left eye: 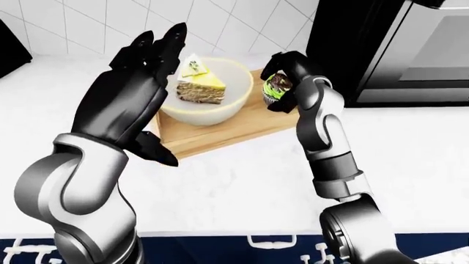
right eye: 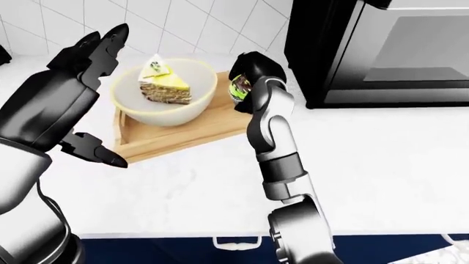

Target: Pick up the bowl with cake and place it on the tray. Pick up the cupcake and place it on the tray.

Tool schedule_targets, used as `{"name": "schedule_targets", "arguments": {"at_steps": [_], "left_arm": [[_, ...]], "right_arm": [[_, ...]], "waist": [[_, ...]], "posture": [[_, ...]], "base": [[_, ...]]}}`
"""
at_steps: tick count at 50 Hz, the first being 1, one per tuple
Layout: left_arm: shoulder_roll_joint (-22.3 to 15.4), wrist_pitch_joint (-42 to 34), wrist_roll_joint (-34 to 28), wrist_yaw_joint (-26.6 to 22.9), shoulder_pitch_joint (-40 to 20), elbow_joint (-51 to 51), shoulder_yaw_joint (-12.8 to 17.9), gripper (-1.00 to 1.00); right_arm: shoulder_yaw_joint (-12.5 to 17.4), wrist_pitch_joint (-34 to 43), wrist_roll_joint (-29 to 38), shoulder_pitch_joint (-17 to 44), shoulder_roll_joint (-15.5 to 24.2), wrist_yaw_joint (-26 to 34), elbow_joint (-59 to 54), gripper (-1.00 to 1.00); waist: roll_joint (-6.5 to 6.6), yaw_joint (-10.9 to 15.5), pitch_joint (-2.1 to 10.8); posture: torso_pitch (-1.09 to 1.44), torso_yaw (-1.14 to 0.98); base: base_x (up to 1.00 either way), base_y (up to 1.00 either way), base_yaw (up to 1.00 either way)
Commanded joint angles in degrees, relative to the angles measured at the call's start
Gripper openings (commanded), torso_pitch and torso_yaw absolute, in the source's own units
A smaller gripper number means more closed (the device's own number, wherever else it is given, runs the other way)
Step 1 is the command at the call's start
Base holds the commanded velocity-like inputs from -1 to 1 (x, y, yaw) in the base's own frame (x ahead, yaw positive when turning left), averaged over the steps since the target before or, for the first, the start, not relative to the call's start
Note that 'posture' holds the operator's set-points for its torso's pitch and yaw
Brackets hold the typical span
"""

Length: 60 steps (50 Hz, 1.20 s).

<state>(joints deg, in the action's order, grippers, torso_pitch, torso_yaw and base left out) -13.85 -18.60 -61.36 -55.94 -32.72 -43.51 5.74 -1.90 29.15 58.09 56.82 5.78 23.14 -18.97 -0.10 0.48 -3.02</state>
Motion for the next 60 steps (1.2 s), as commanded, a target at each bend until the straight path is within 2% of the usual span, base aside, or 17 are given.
{"name": "schedule_targets", "arguments": {"at_steps": [1,4,7,9,12,15,24,38,42,44,45,46,60], "left_arm": [[-0.4,0.3,-0.1,1.0,-1.2,-1.1,0.5,1.00],[-0.4,0.4,0.1,1.2,-0.9,-1.2,0.6,1.00],[-0.5,0.5,0.3,1.3,-0.7,-1.2,0.7,1.00],[-0.6,0.4,0.3,1.4,-0.6,-1.2,0.8,1.00],[-0.6,0.6,0.5,1.6,-0.4,-1.0,0.9,1.00],[-0.7,0.8,0.8,2.1,0.0,-0.9,1.1,1.00],[-0.9,0.6,1.0,2.2,0.3,-1.1,1.2,1.00],[-0.1,0.2,-0.2,1.3,-0.6,-1.5,0.3,1.00],[0.1,-0.5,-0.8,0.5,-1.5,-1.7,0.2,1.00],[0.1,-0.6,-0.8,0.5,-1.6,-1.8,0.1,1.00],[0.1,-0.9,-1.0,0.1,-2.1,-2.0,0.1,1.00],[0.1,-1.1,-1.2,-0.1,-2.4,-2.2,0.1,1.00],[1.6,-3.5,-4.4,-4.3,-5.7,-5.4,-1.5,1.00]], "right_arm": [[0.2,-1.1,0.6,2.6,0.3,-1.4,2.5,-0.05],[0.2,-1.3,0.4,2.5,0.1,-1.9,2.0,0.11],[0.1,-1.5,0.3,2.5,0.1,-2.1,1.6,0.18],[0.0,-1.3,0.4,2.5,0.0,-1.9,1.6,0.33],[0.1,-1.7,0.2,2.4,-0.1,-2.3,0.9,0.34],[0.0,-1.8,0.2,2.2,-0.1,-2.3,0.8,0.49],[0.2,-1.5,0.6,1.5,0.5,-0.7,3.0,0.41],[1.0,4.6,5.9,-0.4,1.7,12.9,22.7,0.37],[1.1,6.3,7.9,-1.4,1.2,17.1,29.0,0.44],[1.3,6.9,8.1,-2.1,1.0,18.4,31.3,0.58],[1.4,7.3,8.2,-3.4,1.0,19.5,33.6,0.92],[1.5,7.5,8.4,-4.0,0.9,20.2,34.8,1.00],[2.5,12.3,13.9,-6.4,1.6,33.1,52.1,1.00]], "waist": [[0.10,0.0,1.69],[0.13,0.0,1.73],[0.14,0.0,1.76],[0.14,0.0,1.79],[0.15,0.0,1.80],[0.16,0.0,1.83],[0.12,0.1,1.95],[-0.05,0.1,1.56],[-0.08,0.1,1.52],[-0.13,0.0,1.50],[-0.16,0.0,1.47],[-0.21,0.0,1.49],[-1.03,0.0,1.36]], "posture": [[0.00,0.00],[0.00,0.00],[0.00,0.00],[0.00,0.00],[0.00,0.00],[0.00,0.00],[0.00,0.00],[0.00,0.00],[0.00,0.00],[0.00,0.00],[0.00,0.00],[0.00,0.00],[0.00,0.00]], "base": [[0.00,0.00,0.00],[0.00,0.00,0.00],[0.00,0.00,0.00],[0.00,0.00,0.00],[0.00,0.00,0.00],[0.00,0.00,0.00],[0.00,0.00,0.00],[0.00,0.00,0.00],[0.00,0.00,0.00],[0.00,0.00,0.00],[0.00,0.00,0.00],[0.00,0.00,0.00],[0.00,0.00,0.00]]}}
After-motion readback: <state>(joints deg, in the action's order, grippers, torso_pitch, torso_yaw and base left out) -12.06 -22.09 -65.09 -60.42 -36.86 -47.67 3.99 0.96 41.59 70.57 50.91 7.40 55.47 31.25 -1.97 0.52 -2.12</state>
